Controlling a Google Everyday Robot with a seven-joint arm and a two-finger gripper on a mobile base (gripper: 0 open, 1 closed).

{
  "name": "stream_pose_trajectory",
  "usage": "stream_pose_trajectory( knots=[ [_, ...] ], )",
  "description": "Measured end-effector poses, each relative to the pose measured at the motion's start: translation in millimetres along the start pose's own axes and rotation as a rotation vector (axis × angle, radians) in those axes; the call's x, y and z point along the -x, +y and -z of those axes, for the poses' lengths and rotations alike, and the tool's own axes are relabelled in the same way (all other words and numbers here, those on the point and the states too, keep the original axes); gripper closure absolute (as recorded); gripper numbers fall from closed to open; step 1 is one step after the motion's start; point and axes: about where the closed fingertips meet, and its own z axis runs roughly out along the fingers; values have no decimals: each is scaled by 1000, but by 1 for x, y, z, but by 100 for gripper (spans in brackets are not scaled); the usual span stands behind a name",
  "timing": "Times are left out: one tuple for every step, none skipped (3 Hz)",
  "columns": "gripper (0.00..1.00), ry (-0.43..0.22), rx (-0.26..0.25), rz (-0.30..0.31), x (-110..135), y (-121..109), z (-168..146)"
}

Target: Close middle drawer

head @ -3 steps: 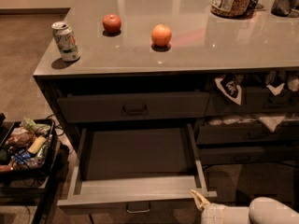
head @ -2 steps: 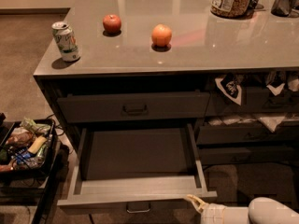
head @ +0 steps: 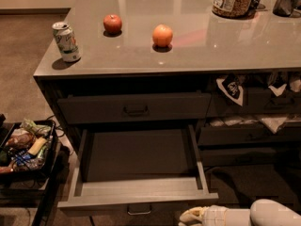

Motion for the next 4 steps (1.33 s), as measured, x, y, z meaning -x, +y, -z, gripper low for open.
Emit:
stream_pose_trajectory(
  knots=[
    [88,-10,2,2,0,0,-3],
    [100,-45,-8,12,-13,-2,-14],
    [100,-73,-36,46,-37,-7,-36],
    [100,-65,-71,83,-55,-14,-57]
  ],
)
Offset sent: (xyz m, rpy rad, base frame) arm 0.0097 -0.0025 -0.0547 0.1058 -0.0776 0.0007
